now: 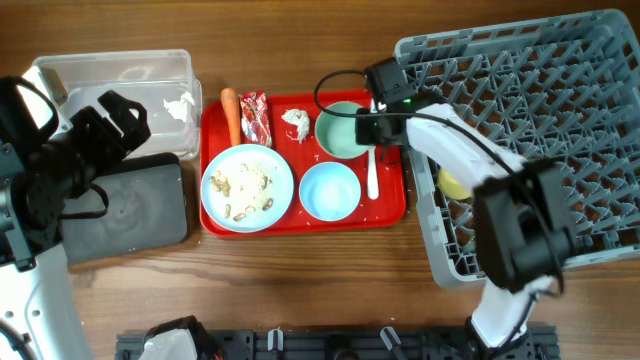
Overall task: Sort waste into correct bins and load items into the dishwasher rack
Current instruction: 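Grasp the light-blue bowl on the tray with the right gripper, then set the light-blue bowl upright in the rack's back row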
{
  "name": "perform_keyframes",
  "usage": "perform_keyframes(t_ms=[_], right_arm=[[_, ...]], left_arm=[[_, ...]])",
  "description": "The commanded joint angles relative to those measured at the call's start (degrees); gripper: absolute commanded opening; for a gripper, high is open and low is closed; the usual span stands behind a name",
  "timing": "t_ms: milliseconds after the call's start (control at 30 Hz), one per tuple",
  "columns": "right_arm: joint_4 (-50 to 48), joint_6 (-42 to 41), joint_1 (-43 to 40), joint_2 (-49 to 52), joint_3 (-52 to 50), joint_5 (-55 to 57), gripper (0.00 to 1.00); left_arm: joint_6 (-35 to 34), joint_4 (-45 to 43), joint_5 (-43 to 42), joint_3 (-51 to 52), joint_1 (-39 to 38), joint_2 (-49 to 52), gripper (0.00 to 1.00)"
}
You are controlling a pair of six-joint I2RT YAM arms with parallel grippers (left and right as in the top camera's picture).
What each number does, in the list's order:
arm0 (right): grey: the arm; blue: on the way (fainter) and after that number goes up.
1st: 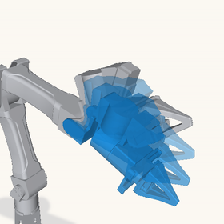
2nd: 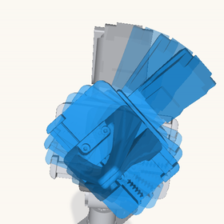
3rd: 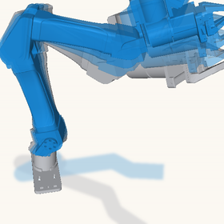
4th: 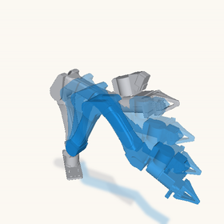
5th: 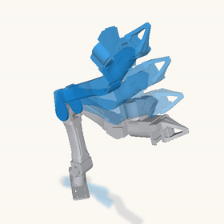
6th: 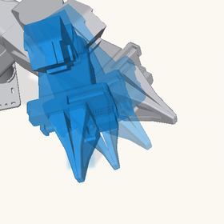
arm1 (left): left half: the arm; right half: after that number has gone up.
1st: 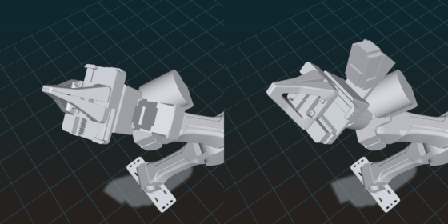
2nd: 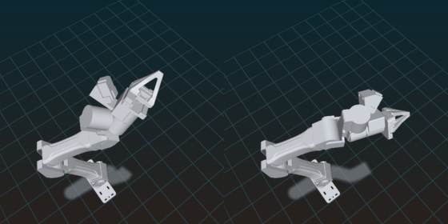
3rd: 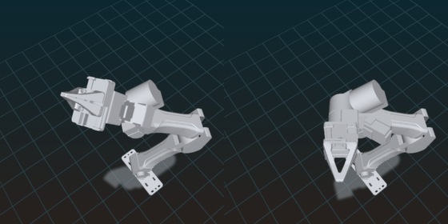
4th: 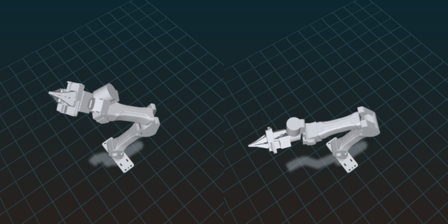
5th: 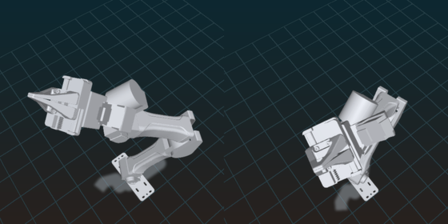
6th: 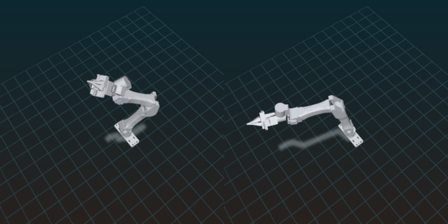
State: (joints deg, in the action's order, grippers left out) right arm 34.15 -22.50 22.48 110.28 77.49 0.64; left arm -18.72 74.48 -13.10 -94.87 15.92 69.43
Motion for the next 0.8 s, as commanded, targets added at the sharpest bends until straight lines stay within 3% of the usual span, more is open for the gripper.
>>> perform_keyframes(t_ms=[0, 133, 233, 400, 500, 667, 767], right_arm=[[3.21, 0.09, 0.02, -14.21, 1.42, 18.82, 0.04], [5.68, 0.07, -0.13, -23.56, 1.42, 47.95, 0.04], [6.16, 1.53, -2.03, -23.56, 1.09, 59.95, 0.04], [5.62, 7.85, -7.63, -17.16, -1.14, 62.29, 0.04], [3.52, 10.16, -12.15, -10.71, -1.18, 71.78, 0.04], [-6.08, 22.73, -15.43, -4.52, -1.18, 66.95, 0.04], [-9.60, 26.08, -15.13, -2.78, -1.18, 66.29, 0.04]], left_arm=[[0.33, -0.04, 0.76, -0.76, 0.39, 0.00, 1.00], [0.31, -0.02, 0.79, -0.76, 0.39, 0.00, 1.00], [0.33, -0.04, 0.79, -0.76, 0.39, 0.00, 1.00], [0.31, -0.04, 0.79, -0.76, 0.39, 0.00, 1.00], [0.33, -0.02, 0.79, -0.76, 0.39, 0.00, 1.00], [0.33, -0.02, 0.76, -0.76, 0.39, 0.00, 1.00], [0.33, -0.04, 0.76, -0.79, 0.39, 0.00, 1.00]])
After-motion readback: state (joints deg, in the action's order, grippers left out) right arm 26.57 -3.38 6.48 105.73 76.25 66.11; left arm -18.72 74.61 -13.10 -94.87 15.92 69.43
